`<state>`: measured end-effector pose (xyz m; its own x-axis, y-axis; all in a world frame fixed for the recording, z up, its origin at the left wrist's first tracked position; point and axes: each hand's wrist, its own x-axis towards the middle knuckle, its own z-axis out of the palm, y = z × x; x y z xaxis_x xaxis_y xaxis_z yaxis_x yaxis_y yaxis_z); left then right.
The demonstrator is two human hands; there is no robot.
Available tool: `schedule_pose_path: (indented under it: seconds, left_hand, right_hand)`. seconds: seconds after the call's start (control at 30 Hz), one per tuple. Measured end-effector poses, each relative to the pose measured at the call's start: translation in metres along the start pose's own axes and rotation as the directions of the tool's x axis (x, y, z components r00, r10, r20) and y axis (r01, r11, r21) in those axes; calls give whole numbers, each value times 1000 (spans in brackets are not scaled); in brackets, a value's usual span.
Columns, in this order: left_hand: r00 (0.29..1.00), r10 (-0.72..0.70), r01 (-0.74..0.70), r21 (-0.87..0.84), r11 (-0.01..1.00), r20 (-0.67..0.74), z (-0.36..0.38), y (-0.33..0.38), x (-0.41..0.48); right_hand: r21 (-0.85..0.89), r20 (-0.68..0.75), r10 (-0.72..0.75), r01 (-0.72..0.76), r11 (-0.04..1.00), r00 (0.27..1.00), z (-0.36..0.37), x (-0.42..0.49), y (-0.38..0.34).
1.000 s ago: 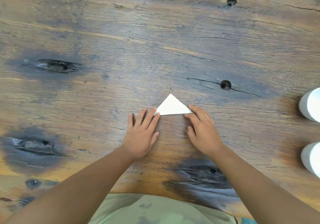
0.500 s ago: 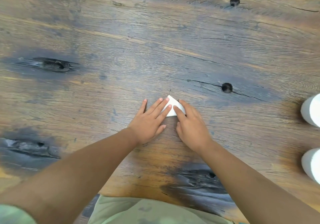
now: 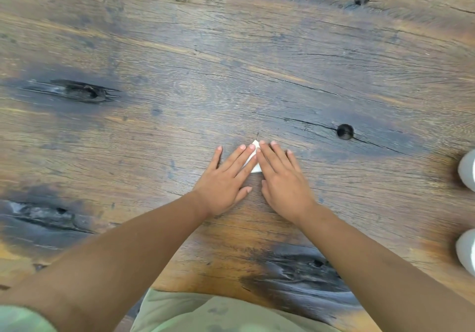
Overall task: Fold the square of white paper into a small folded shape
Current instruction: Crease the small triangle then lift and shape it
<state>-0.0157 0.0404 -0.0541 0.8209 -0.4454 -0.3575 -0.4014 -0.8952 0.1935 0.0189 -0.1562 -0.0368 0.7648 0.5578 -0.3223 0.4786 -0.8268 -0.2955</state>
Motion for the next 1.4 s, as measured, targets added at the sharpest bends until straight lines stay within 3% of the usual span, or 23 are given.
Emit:
schedule_pose_path:
  seconds: [0.13,0.47,0.93,1.03,1.17,1.23,1.4]
  left_hand:
    - [1000,5,-5,0,1000,12,0,-1,0]
    - [998,-7,6,14,1000,54,2,1,2]
    - [987,-1,4,-20,1000,158,-4,-1,5]
    - [992,4,4,-58,998,128,-10,1,4]
    - [999,-39,32,-235,971,-24,-22,1,5]
    - [995,-74,58,-232,971,-61,-23,4,8]
    - [998,-57,59,-83,995,26,-12,9,15]
  right_hand:
    - [-25,47,46,-45,999,998,11,-5,6]
    - [-127,6,166,-164,978,986,26,-47,38]
    - [-123,67,157,-148,981,985,22,-55,42]
    - [-74,47,170,-166,983,984,9,-52,39]
    - [-2,-120,244,-246,969,962,-9,-36,27]
    - [3,-130,199,-201,980,971,-8,-24,17]
    - [-46,2,47,-47,998,999,14,-9,7]
